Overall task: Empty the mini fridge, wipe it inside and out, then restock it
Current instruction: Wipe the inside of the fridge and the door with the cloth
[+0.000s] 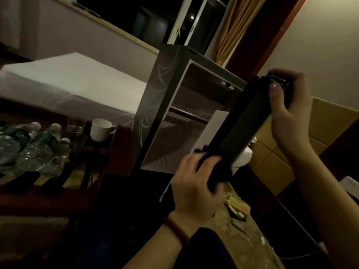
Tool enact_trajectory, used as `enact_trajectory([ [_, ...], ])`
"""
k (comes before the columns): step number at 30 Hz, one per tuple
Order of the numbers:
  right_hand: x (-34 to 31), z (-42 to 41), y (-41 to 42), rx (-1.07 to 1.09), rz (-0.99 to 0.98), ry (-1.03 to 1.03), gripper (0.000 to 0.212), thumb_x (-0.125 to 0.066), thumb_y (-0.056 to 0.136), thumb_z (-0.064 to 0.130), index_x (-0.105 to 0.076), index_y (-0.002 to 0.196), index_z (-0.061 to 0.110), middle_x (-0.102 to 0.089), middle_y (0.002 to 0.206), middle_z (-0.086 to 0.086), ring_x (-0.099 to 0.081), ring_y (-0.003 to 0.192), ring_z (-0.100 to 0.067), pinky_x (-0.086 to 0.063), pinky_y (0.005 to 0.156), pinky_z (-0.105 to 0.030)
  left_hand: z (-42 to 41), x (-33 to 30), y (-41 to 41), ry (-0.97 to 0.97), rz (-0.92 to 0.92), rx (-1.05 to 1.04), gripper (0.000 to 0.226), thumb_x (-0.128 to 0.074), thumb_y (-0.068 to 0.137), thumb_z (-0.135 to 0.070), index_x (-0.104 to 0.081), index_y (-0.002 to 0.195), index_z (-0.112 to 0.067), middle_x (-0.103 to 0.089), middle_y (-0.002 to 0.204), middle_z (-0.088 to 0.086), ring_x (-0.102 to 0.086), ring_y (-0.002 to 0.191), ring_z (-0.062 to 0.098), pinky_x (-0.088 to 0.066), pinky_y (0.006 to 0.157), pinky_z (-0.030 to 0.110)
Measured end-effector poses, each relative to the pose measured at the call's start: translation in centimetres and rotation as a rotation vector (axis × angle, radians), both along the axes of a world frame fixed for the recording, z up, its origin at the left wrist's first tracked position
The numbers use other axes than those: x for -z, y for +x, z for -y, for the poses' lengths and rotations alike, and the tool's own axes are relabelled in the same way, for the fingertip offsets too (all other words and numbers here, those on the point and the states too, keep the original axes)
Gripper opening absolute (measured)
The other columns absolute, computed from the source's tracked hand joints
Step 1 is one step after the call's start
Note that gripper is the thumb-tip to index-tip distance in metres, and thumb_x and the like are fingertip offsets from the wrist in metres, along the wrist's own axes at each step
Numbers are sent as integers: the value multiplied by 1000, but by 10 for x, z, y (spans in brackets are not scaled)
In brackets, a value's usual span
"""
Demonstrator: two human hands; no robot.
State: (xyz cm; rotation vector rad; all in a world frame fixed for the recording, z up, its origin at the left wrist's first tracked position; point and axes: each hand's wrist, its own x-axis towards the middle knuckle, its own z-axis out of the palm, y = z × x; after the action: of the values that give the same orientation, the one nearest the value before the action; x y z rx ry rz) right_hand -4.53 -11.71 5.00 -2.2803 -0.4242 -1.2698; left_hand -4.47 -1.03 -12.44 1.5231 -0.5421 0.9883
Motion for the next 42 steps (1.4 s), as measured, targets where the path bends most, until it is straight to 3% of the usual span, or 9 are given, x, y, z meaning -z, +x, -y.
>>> enact_trajectory([
  [3, 10, 3, 1, 106, 34, -108, 73, -61, 79, 39, -26, 138, 13, -31, 137, 6, -37, 129, -13, -39, 106, -37, 8, -27, 2, -10, 73, -27, 33, -57, 72, -23, -63, 104, -19, -62, 104, 4, -54, 101, 20, -43, 81, 25],
  [6, 16, 5, 2, 89, 74, -106, 88, -68, 78, 34, -16, 142, 5, -28, 141, -7, -32, 132, -21, -36, 107, -42, 10, 12, 6, 32, 158, -49, 35, -57, 70, -19, -57, 105, -23, -60, 107, 2, -56, 101, 23, -47, 81, 30],
  [12, 15, 5, 7, 50, 129, -148, 70, -68, 79, 32, -25, 133, 18, -30, 128, 10, -39, 125, -20, -43, 101, -40, -14, 132, 1, 225, -87, 30, 39, -56, 65, -25, -53, 104, -26, -48, 107, -6, -49, 99, 15, -54, 70, 32],
  [17, 15, 0, 14, 52, 163, -151, 58, -68, 80, 29, -26, 122, 28, -32, 125, 6, -42, 120, -21, -46, 96, -37, -16, 99, 1, 146, -99, 25, 35, -52, 70, -29, -55, 104, -26, -55, 102, 0, -51, 95, 16, -50, 71, 27],
  [22, 15, -2, 16, 87, 156, -174, 60, -67, 81, 29, -26, 121, 13, -32, 123, 4, -42, 119, -23, -47, 96, -36, 9, 73, 4, -5, -88, -44, 37, -57, 73, -32, -51, 109, -24, -45, 110, -1, -48, 100, 18, -39, 82, 22],
  [29, 13, -7, 38, 136, 184, -163, 54, -67, 79, 37, -32, 114, 16, -42, 124, -14, -45, 118, -23, -46, 96, -37, 1, 160, 2, -363, -940, 10, 38, -57, 79, -5, -54, 116, -11, -48, 111, 4, -51, 107, 28, -44, 93, 40],
  [34, 13, -7, 45, 155, 206, -161, 52, -66, 80, 37, -31, 113, 18, -40, 125, -16, -44, 118, -25, -45, 96, -38, 3, 155, 3, -666, -1187, -2, 46, -52, 88, -8, -41, 133, -11, -44, 127, 14, -46, 115, 30, -38, 98, 39],
  [38, 14, -12, 48, 176, 188, -171, 59, -63, 78, 36, -31, 120, 9, -37, 128, -19, -42, 120, -28, -45, 97, -40, 11, 135, -5, -656, -1122, -42, 43, -52, 86, -4, -45, 127, -11, -43, 127, 14, -46, 114, 29, -42, 97, 40],
  [42, 13, -28, 58, 253, 140, -212, 72, -58, 79, 44, -36, 127, -5, -39, 130, -19, -40, 121, -27, -39, 102, -40, 5, 79, 6, -597, -851, 20, 36, -56, 82, -1, -52, 116, -12, -47, 115, 4, -47, 101, 13, -40, 82, 24],
])
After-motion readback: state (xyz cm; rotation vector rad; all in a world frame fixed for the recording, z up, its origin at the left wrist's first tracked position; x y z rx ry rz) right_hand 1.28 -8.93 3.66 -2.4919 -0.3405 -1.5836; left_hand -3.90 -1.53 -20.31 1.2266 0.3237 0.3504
